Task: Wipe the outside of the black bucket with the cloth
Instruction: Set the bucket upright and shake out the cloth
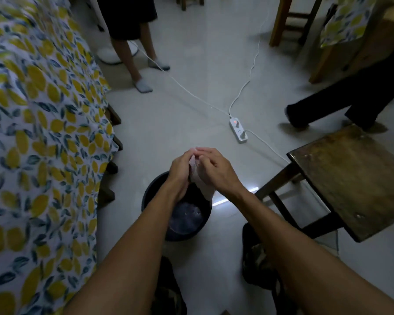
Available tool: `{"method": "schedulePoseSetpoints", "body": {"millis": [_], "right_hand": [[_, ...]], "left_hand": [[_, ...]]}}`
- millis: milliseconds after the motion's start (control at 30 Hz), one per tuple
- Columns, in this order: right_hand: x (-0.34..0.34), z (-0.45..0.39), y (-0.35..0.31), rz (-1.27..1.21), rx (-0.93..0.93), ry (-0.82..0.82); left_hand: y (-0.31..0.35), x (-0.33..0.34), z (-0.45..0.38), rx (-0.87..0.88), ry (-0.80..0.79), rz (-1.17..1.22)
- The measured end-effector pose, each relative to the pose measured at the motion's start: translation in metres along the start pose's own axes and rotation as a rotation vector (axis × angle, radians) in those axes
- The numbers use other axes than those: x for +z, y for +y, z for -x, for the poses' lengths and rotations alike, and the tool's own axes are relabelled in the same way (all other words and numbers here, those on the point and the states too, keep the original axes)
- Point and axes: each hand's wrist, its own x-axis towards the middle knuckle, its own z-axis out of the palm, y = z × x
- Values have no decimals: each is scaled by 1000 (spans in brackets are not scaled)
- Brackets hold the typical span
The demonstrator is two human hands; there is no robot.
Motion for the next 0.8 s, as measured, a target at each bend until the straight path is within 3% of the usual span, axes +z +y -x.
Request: {"method": "schedulePoseSetpoints", "body": {"millis": [167,267,433,600,800], "right_hand": [[-25,15,-39,-157,10,52],[-39,18,-52,-240,105,-63],[-62,27,-78,-269,49,-200],[-91,32,-103,-124,-1,-197],[-117,35,-137,317,-130,-85]], "left_hand": [[36,-8,38,117,13,-89],[56,-12,63,289,-14,-145],[82,-22,97,470,-132,-238],[104,-31,118,564,-149,-345],[120,-25,128,673,-215,-514]]}}
